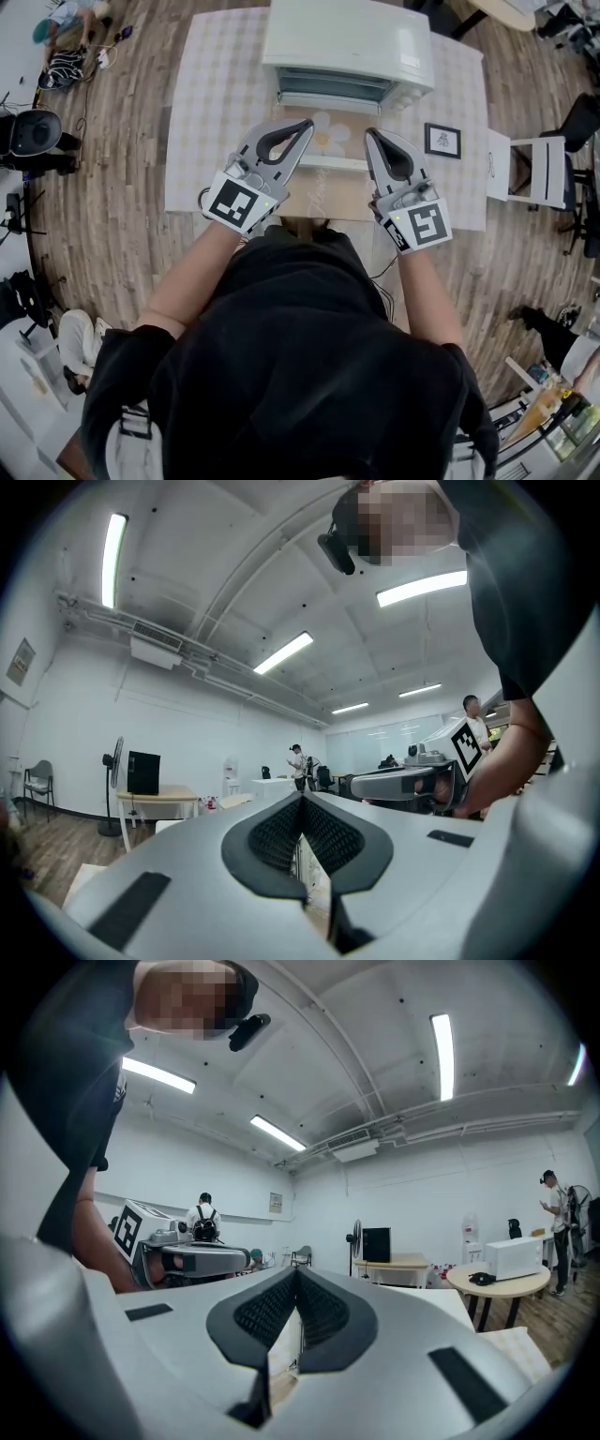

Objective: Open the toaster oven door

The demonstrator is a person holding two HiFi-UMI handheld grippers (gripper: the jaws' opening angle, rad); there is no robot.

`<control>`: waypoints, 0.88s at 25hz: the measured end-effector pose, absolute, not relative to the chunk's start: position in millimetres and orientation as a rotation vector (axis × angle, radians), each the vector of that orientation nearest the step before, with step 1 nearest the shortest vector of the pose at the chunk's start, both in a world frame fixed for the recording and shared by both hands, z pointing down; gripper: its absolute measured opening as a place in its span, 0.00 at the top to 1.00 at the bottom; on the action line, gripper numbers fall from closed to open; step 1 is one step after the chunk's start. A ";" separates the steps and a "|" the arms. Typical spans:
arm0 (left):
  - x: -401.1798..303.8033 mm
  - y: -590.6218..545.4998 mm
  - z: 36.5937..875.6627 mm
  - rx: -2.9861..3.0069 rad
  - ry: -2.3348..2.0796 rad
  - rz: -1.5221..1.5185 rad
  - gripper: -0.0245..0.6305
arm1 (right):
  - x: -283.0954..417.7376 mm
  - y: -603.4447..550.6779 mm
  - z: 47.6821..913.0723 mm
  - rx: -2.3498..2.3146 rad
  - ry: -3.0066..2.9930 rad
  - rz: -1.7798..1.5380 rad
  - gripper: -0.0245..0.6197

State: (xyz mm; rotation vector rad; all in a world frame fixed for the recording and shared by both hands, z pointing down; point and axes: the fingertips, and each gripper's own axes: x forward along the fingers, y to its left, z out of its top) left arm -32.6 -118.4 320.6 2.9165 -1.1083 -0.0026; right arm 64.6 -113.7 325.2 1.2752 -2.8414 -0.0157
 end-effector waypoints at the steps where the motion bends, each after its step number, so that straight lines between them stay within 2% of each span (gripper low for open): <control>1: -34.2 -120.2 315.9 2.935 -1.127 -0.026 0.94 | 66.9 -113.7 325.5 1.281 -2.839 -0.012 0.94; 22: -40.1 -120.1 319.9 2.909 -1.176 0.010 0.94 | 72.8 -111.2 329.0 1.257 -2.826 -0.032 0.94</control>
